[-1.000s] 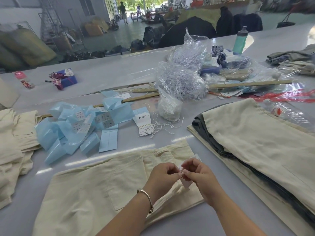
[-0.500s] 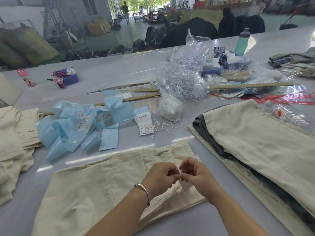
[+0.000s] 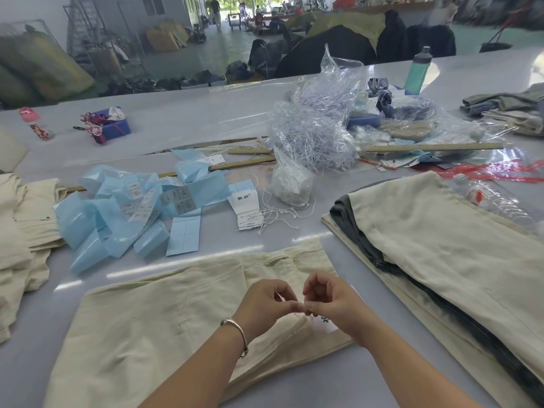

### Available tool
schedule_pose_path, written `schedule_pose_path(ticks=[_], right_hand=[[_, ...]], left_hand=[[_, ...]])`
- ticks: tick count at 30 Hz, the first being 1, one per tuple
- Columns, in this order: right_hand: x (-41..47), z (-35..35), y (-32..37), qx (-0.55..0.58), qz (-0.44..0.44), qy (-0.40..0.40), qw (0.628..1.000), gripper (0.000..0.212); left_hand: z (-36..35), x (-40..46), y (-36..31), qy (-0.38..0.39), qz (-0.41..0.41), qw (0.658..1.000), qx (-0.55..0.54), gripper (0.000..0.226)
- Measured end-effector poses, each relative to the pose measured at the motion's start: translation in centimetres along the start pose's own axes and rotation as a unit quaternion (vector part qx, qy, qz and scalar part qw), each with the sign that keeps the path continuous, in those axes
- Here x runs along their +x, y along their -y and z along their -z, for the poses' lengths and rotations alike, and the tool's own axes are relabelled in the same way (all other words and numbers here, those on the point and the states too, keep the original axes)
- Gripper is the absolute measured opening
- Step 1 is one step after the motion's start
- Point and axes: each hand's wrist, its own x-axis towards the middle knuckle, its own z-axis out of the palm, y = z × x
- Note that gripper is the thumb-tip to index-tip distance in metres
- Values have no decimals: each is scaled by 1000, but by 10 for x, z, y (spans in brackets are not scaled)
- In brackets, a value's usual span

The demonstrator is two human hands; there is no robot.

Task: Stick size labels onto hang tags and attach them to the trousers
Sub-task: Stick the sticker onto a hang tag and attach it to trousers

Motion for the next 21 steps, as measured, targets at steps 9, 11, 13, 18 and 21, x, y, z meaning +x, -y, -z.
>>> schedule_pose_path(ticks=[9,11,13,18,21], right_hand=[[51,-62,15,-265,61,-116,955,23],[70,-86,18,-318,84,-56,943,31],[94,-107,20,-400,90,27,912,71],[158,-137,21,-562,50,77,822,115],[175,-141,9,-591,-35,104,799,128]], left_hand=[[67,-44,62,-132,66,953,264,18],[99,-75,94,-182,140,918,324,16],[128,-110,122,-220,212,890,337,17],[172,-168,164,-284,351,823,343,87],[191,-185,180,-295,435,810,261,111]])
